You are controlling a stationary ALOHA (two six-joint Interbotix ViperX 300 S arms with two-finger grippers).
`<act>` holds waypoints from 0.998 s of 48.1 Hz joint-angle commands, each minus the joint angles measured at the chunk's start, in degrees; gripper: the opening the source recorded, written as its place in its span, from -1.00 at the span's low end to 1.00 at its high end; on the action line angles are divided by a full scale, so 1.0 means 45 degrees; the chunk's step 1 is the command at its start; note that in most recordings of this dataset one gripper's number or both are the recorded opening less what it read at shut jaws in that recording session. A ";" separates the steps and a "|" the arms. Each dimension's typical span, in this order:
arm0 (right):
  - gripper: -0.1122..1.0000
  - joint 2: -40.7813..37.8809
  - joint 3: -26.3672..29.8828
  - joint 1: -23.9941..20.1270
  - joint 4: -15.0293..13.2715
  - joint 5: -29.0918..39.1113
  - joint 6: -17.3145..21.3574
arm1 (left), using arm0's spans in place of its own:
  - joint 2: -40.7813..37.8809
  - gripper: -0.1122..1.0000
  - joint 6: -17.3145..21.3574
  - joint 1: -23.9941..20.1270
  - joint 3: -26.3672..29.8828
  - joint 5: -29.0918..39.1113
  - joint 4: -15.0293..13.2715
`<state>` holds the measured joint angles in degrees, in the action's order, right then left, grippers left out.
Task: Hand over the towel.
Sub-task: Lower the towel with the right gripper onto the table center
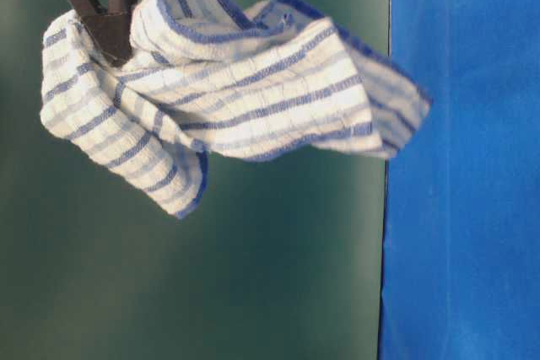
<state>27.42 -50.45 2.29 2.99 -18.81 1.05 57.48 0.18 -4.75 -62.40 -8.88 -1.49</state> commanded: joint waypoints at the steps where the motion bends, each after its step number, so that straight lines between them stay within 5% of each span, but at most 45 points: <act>1: -0.72 -0.0020 0.0332 -0.0039 0.0020 -0.0215 -0.0039 | -0.0059 0.86 -0.0020 0.0000 0.0176 -0.0098 -0.0020; 17: -0.72 -0.1641 0.1563 0.0234 0.0020 0.1074 0.0020 | -0.0117 0.86 -0.0020 0.0000 0.0176 -0.0117 -0.0020; 36: -0.72 -0.5996 0.4980 0.0508 -0.0078 0.6777 -0.0137 | -0.0273 0.86 -0.0039 0.0000 0.0137 -0.0117 -0.0020; 48: -0.72 -0.7676 0.5254 0.0508 -0.0273 0.7012 -0.0137 | -0.0586 0.86 -0.0039 0.0000 0.0098 -0.0215 -0.0020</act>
<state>-7.65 -27.60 4.57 1.93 12.92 0.35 55.63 0.09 -4.75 -62.58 -8.96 -1.49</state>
